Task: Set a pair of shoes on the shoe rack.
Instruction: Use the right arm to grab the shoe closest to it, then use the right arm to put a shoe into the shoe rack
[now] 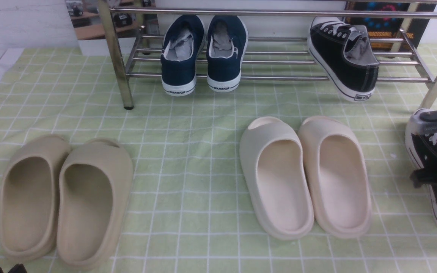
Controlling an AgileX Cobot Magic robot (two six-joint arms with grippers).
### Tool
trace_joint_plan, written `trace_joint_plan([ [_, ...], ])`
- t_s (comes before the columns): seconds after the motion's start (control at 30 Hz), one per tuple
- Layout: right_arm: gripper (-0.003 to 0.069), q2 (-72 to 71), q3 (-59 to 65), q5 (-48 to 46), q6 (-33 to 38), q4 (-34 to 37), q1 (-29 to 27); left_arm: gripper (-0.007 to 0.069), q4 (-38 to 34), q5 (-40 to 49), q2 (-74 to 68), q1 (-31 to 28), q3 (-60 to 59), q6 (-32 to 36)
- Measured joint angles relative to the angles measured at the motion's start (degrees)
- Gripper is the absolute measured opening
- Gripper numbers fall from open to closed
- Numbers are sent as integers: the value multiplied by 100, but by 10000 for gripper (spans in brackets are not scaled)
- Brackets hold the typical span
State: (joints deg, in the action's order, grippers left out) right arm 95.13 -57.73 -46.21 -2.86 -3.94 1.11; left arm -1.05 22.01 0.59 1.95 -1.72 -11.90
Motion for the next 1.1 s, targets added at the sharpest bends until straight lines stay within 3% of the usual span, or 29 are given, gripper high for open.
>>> trace_joint_plan([
  [0.3, 16, -871, -733, -1253, 725, 441, 5, 238, 0, 0, 0, 0, 0, 0],
  [0.47, 16, -905, -1567, -1450, 1078, 566, 5, 238, 0, 0, 0, 0, 0, 0],
  [1.1, 16, 2001, -5213, -1810, 1878, 356, 5, 238, 0, 0, 0, 0, 0, 0],
])
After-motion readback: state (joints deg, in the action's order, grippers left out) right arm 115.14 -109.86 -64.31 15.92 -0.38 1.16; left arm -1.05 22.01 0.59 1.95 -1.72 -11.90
